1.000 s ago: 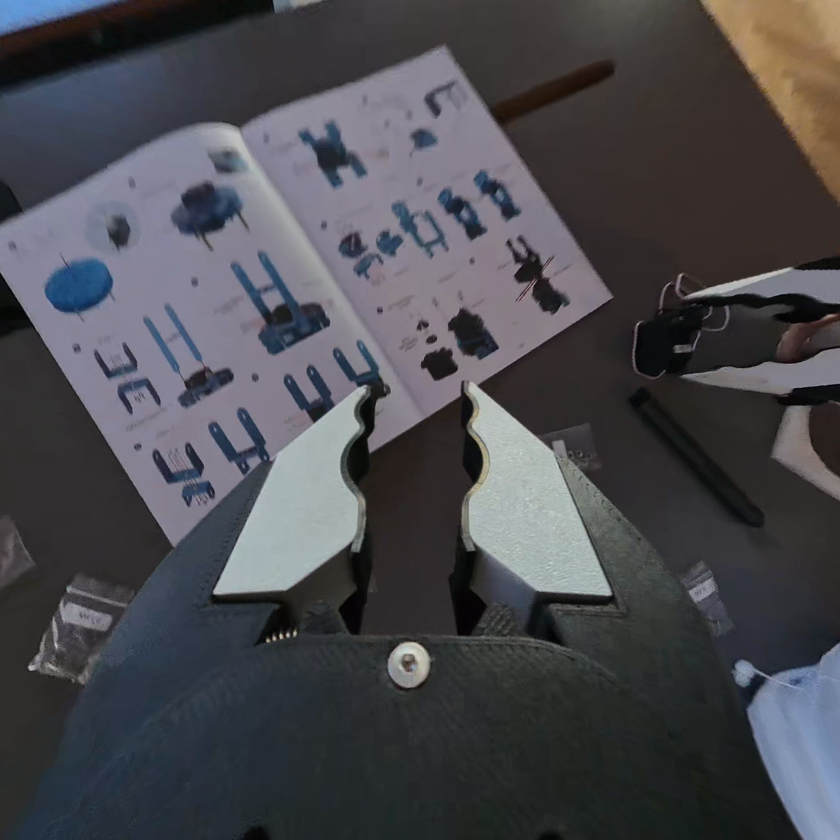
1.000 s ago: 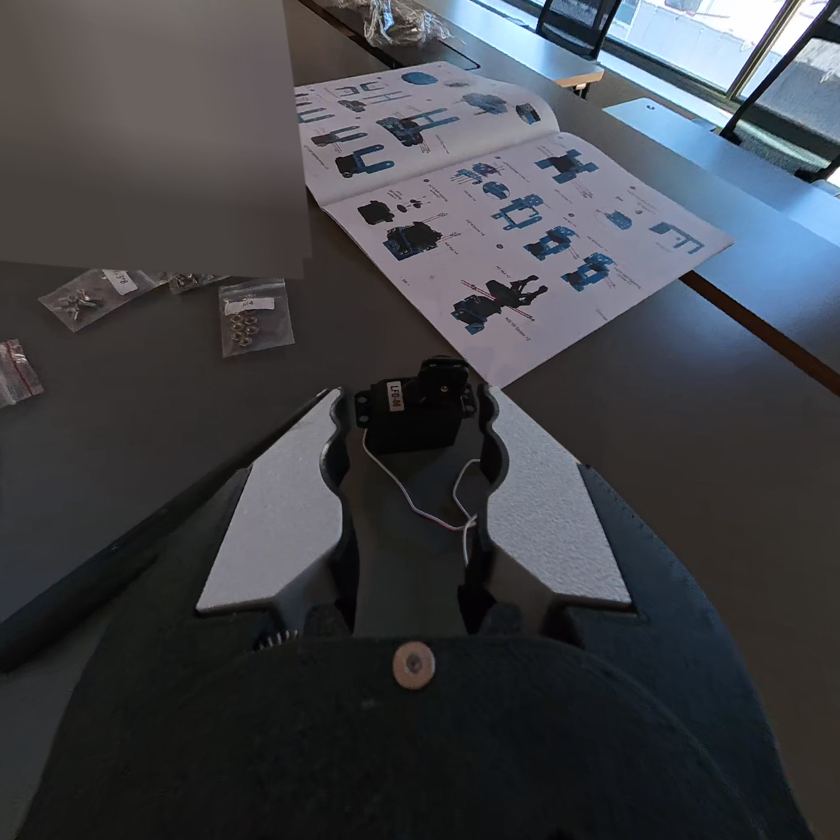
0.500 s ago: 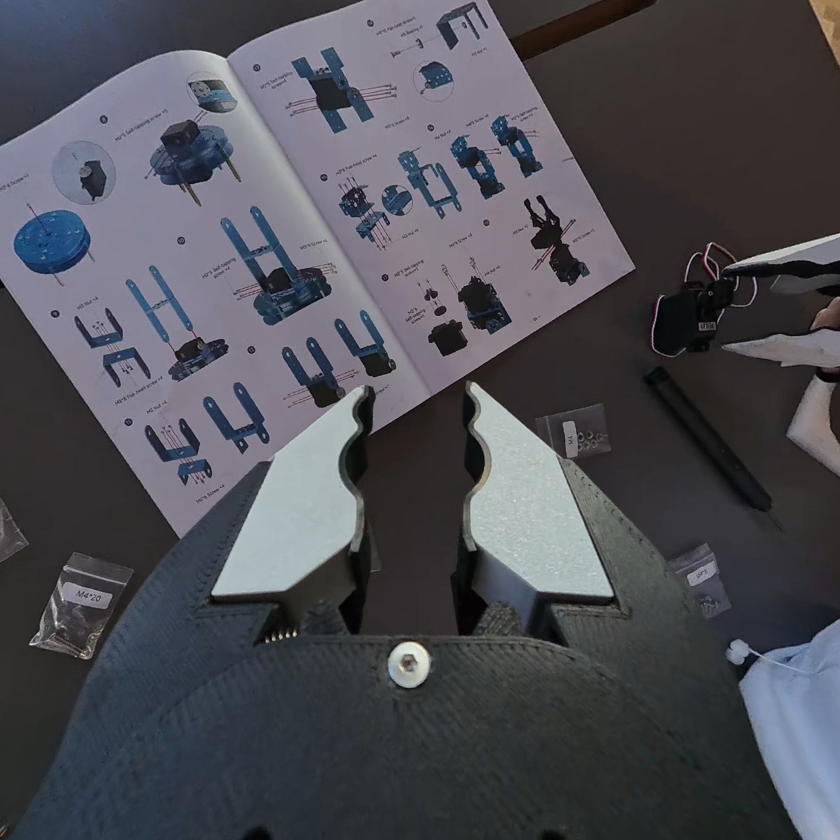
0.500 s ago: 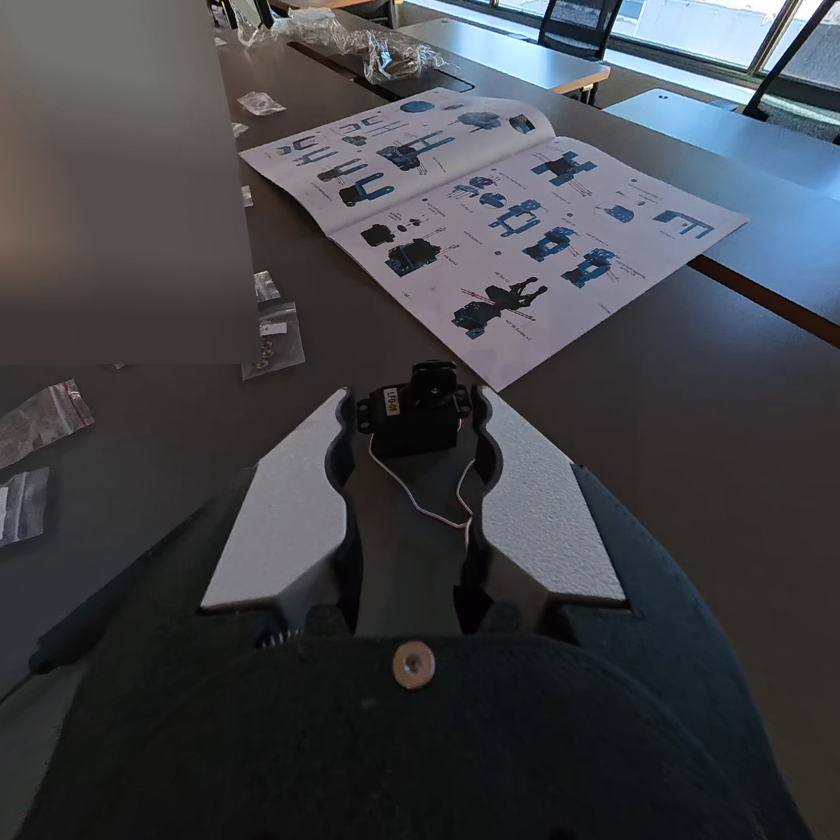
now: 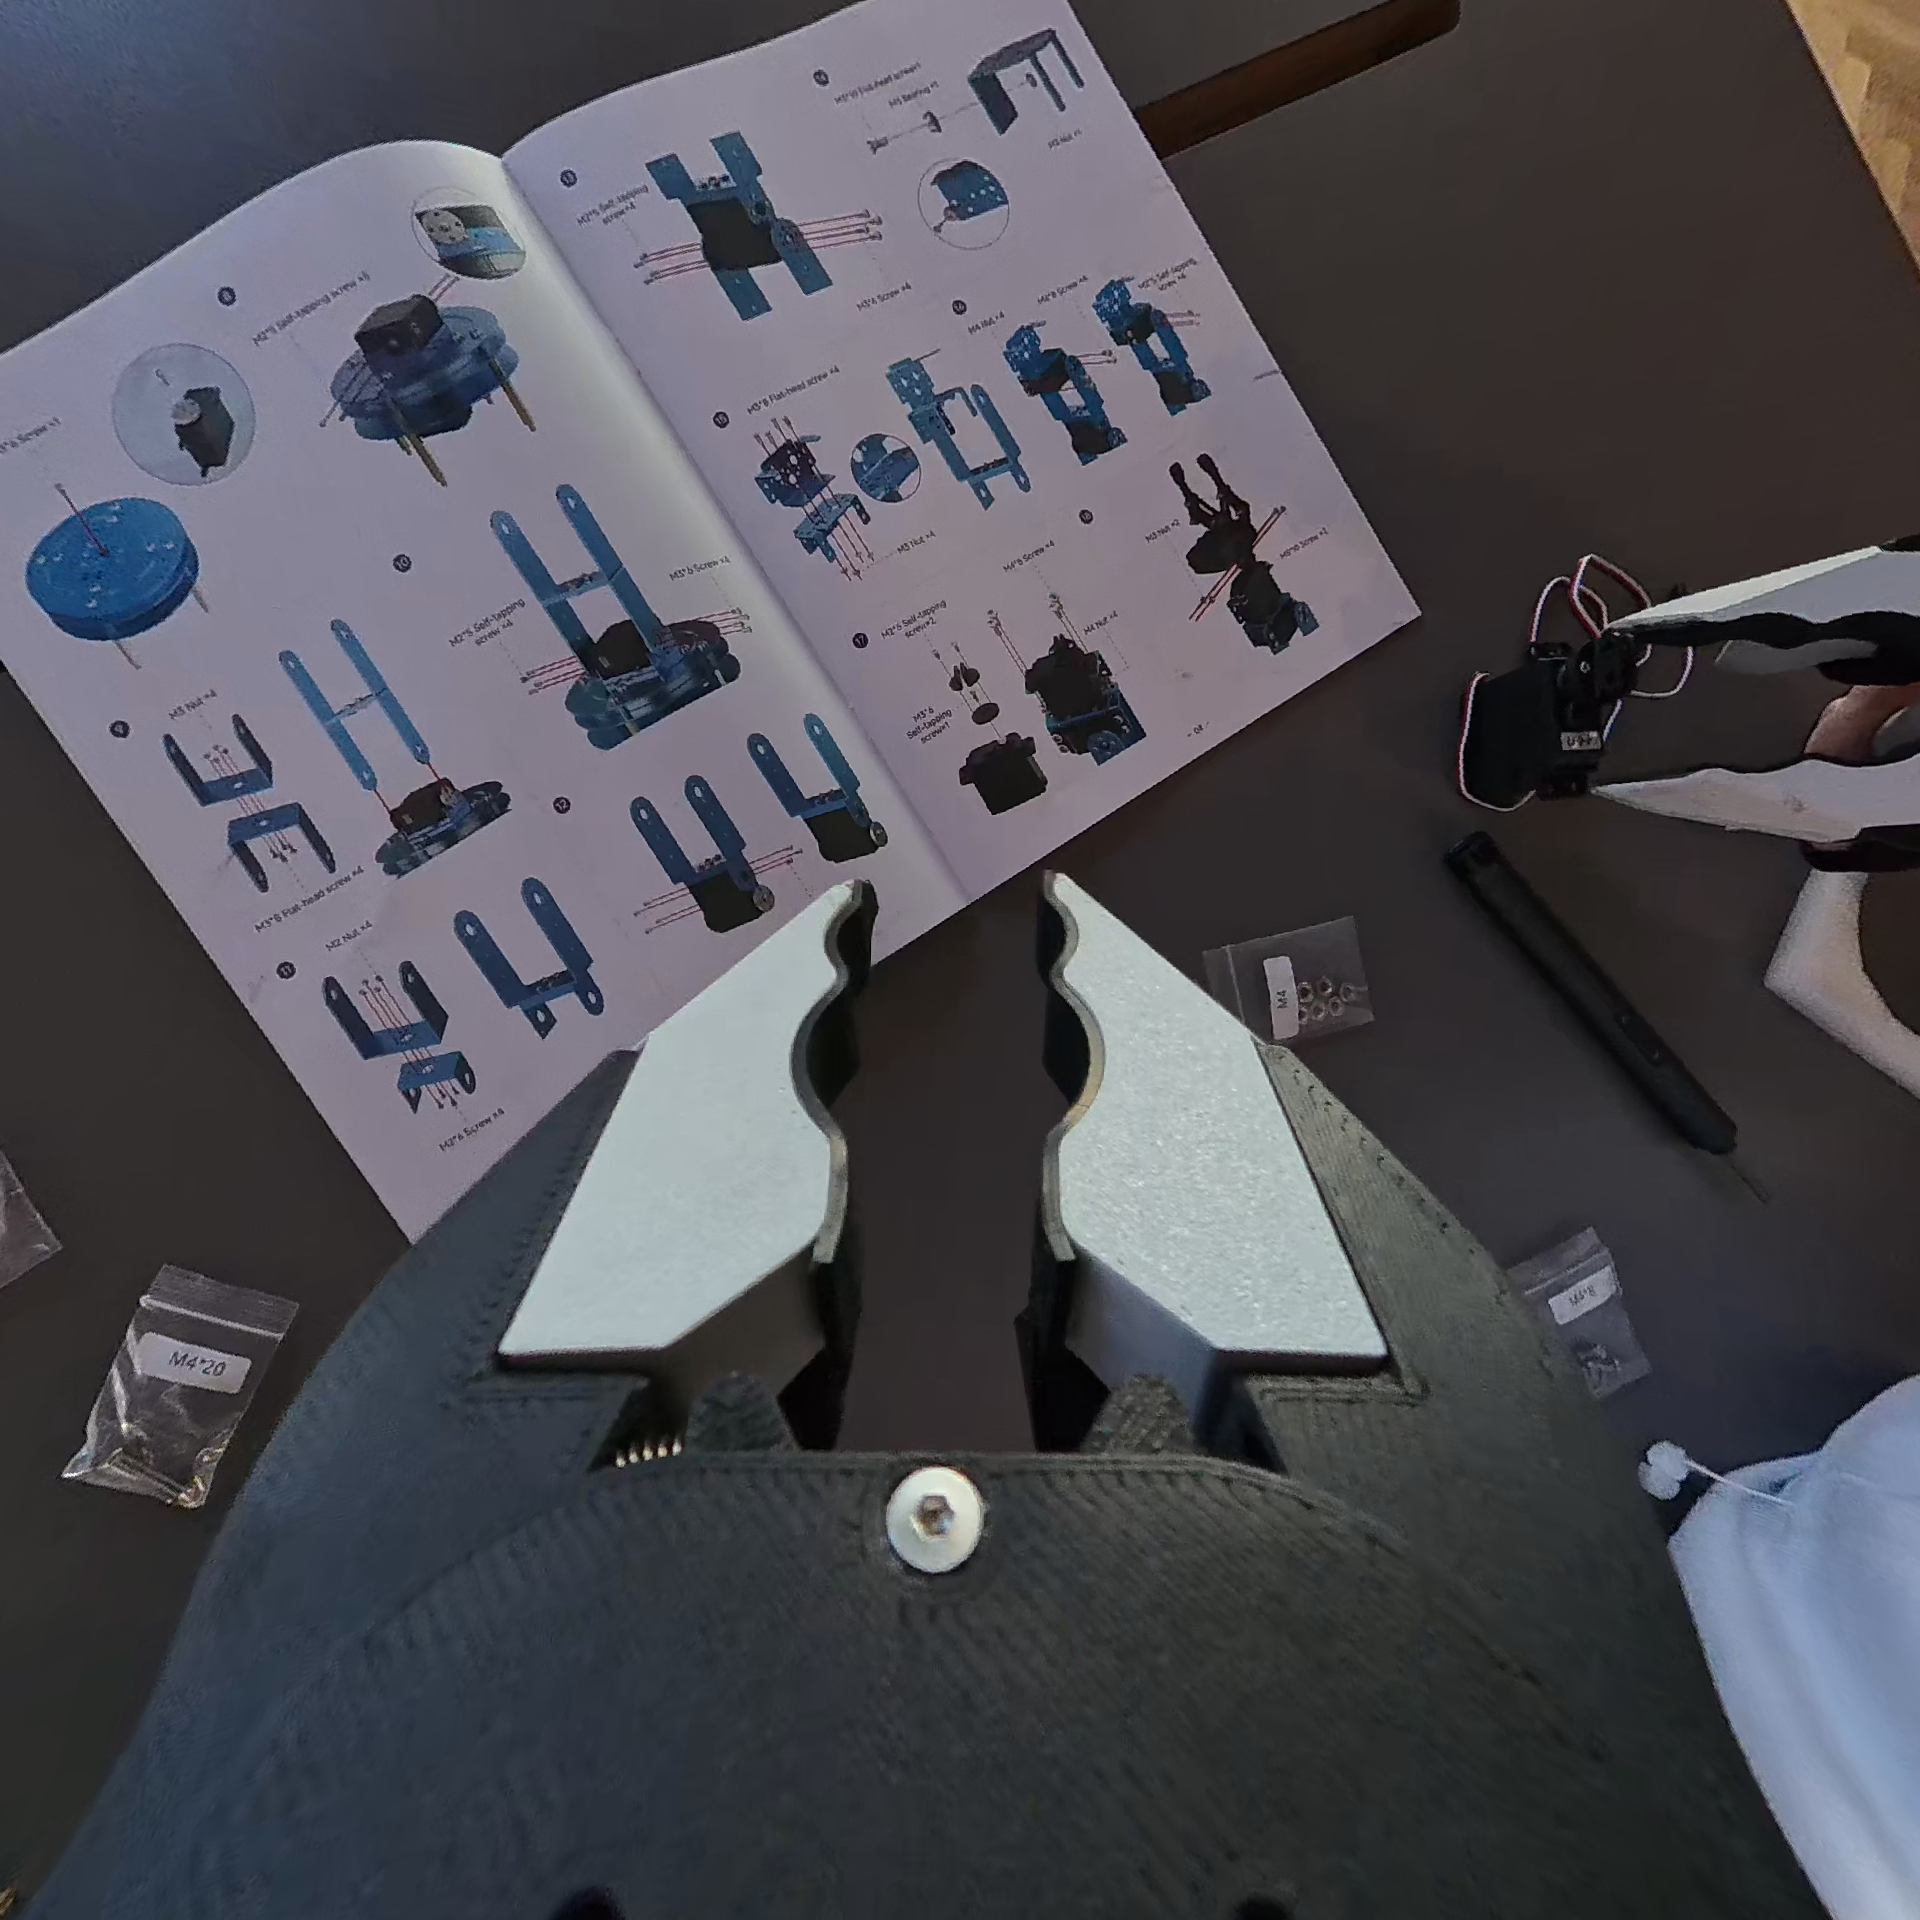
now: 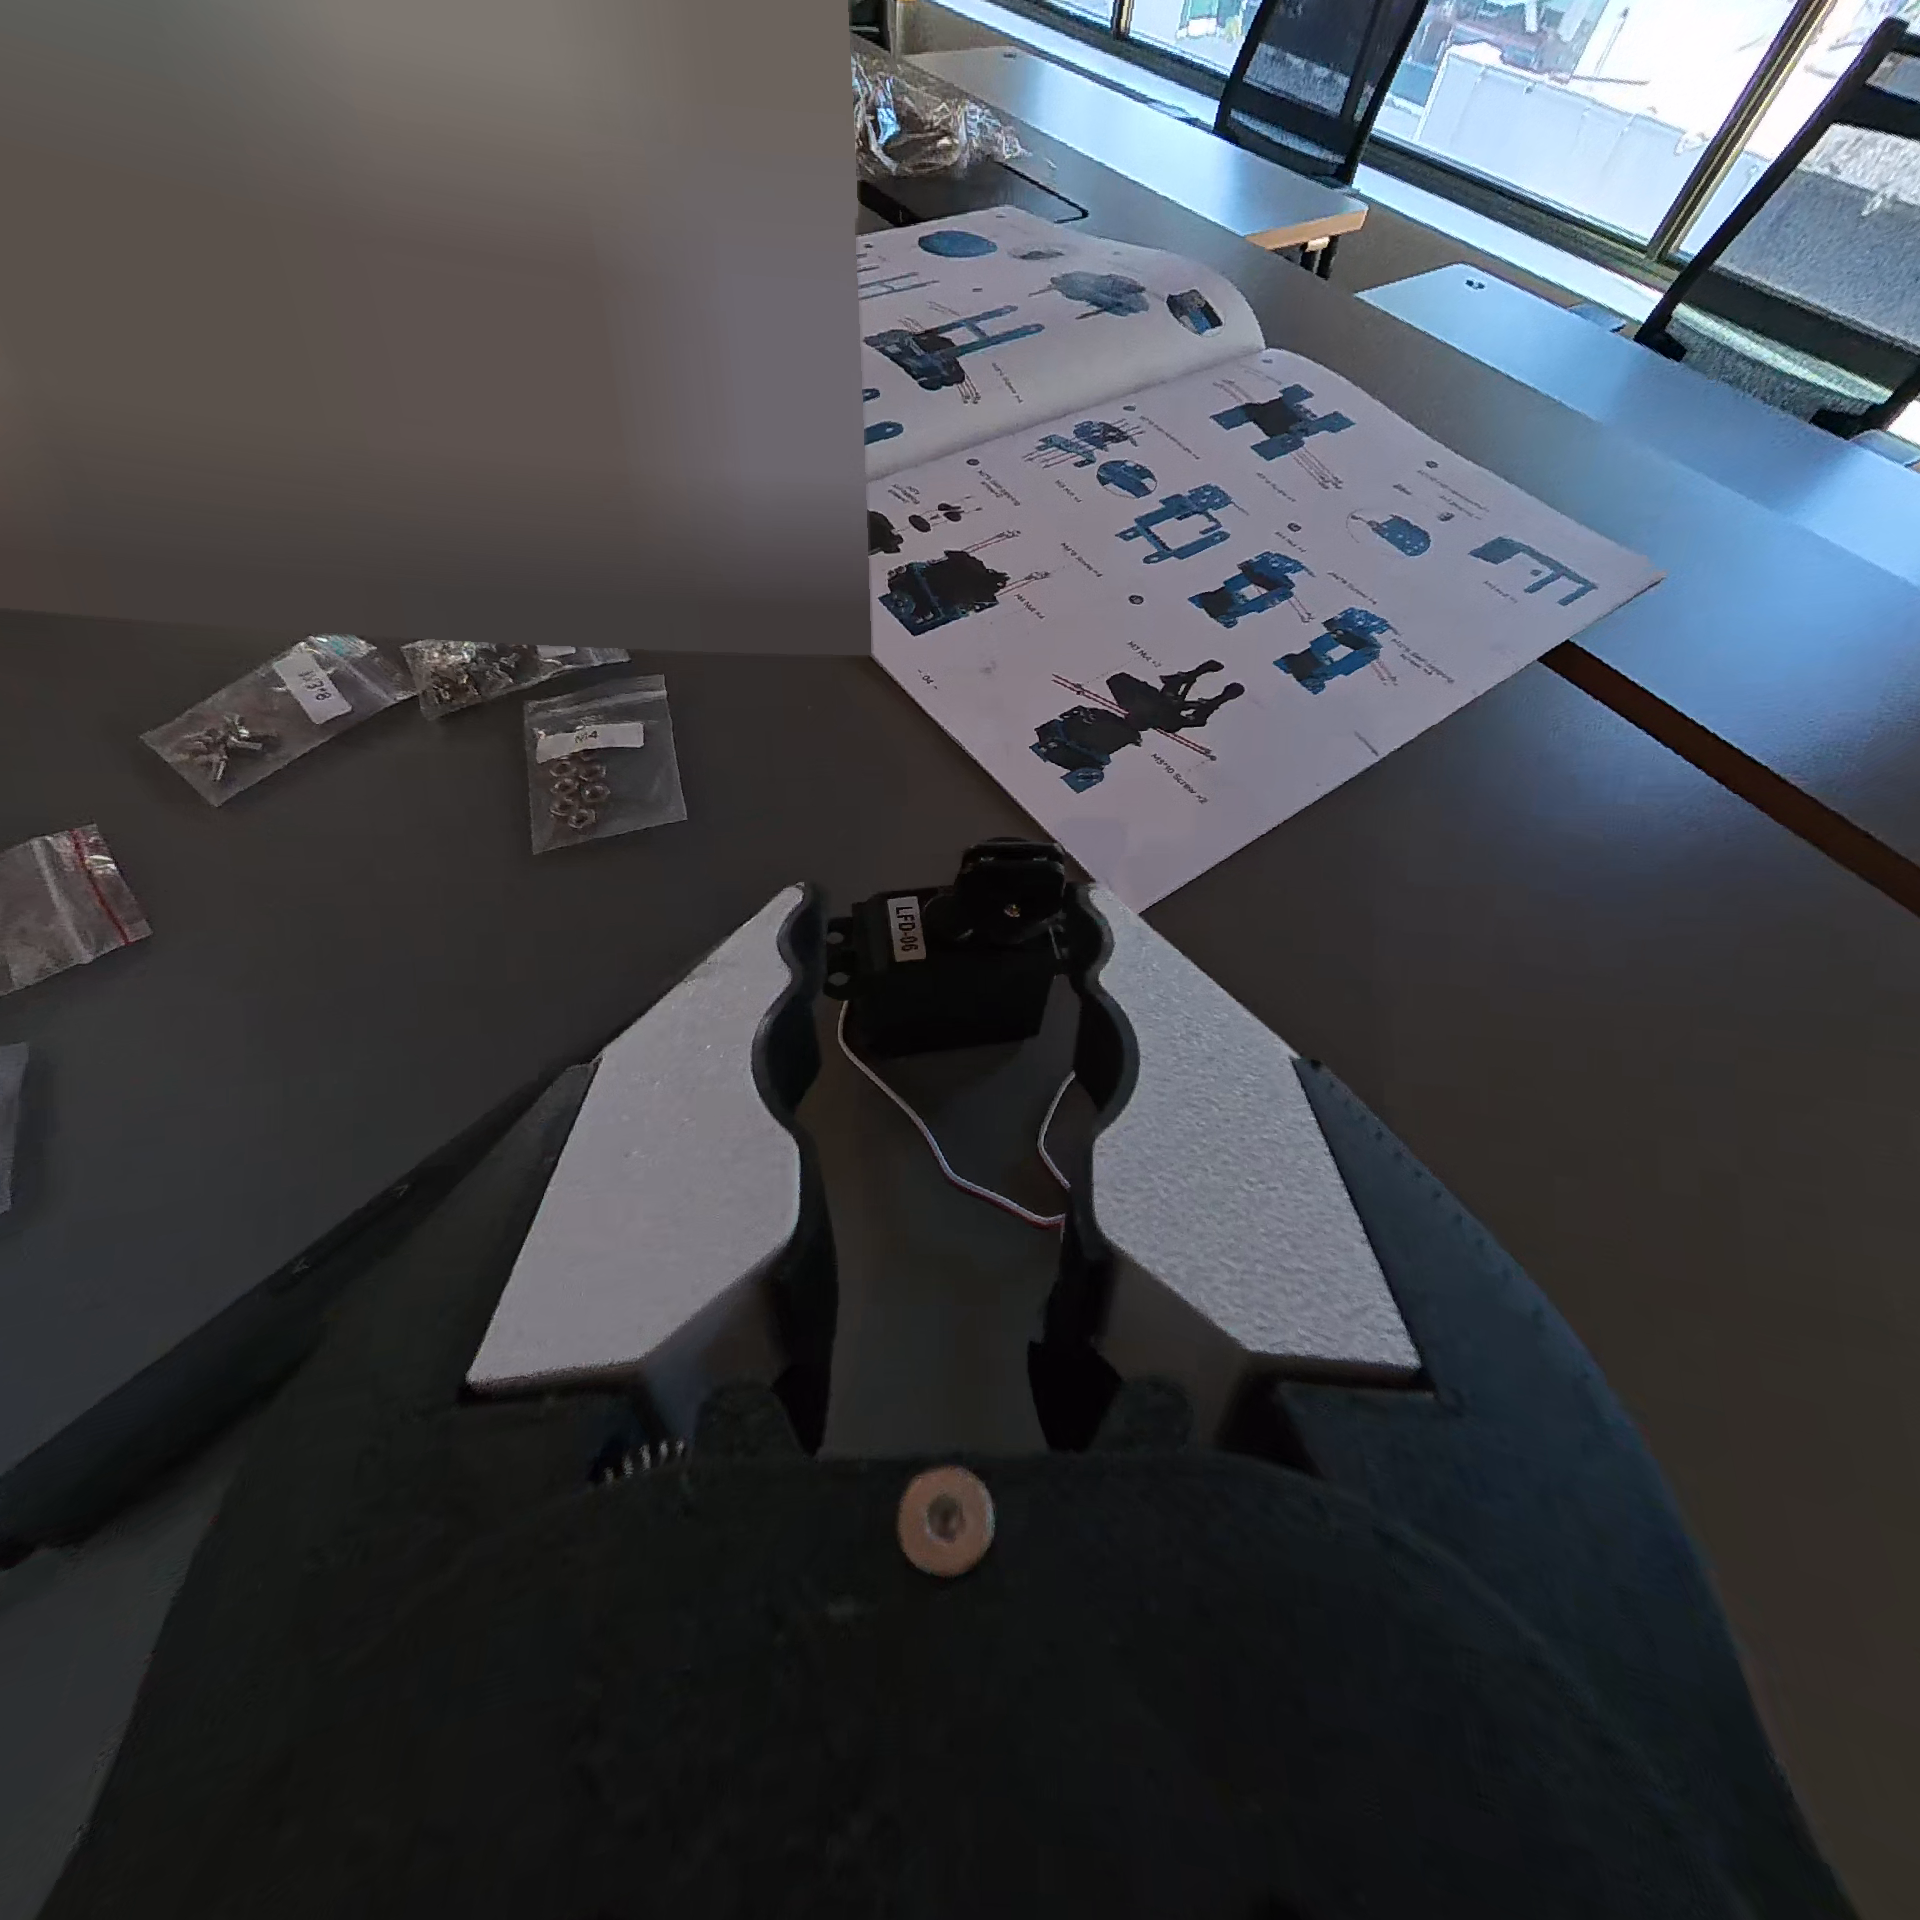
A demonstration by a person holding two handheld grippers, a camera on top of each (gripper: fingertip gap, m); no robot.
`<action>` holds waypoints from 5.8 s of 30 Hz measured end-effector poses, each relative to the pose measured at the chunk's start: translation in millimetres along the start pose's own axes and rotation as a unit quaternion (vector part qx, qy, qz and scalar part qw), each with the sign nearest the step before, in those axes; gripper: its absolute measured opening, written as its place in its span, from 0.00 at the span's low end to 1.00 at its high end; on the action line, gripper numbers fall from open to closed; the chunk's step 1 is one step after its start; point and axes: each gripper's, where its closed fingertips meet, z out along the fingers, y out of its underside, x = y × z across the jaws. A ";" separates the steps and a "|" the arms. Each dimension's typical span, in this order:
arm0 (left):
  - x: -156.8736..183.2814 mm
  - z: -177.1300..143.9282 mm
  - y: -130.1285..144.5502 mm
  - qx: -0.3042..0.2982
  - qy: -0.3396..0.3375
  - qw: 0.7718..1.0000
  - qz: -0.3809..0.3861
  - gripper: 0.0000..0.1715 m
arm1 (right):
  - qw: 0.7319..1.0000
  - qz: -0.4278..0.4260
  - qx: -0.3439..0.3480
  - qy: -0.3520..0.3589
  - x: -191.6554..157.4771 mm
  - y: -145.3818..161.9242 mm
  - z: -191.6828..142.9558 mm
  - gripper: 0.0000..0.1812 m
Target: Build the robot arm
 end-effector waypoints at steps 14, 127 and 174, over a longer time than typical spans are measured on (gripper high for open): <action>1.8 -1.5 2.7 -0.006 0.005 1.000 -0.003 0.16 | 1.000 -0.014 -0.001 0.016 5.4 -0.5 -3.5 0.24; 1.2 -37.1 -2.8 0.044 -0.001 0.999 0.011 0.12 | 0.946 0.169 -0.262 -0.093 -6.4 124.0 -151.1 0.10; 22.7 -42.6 -35.1 0.119 0.015 0.993 0.008 0.19 | 0.945 -0.027 0.013 0.325 150.3 55.9 -122.8 0.22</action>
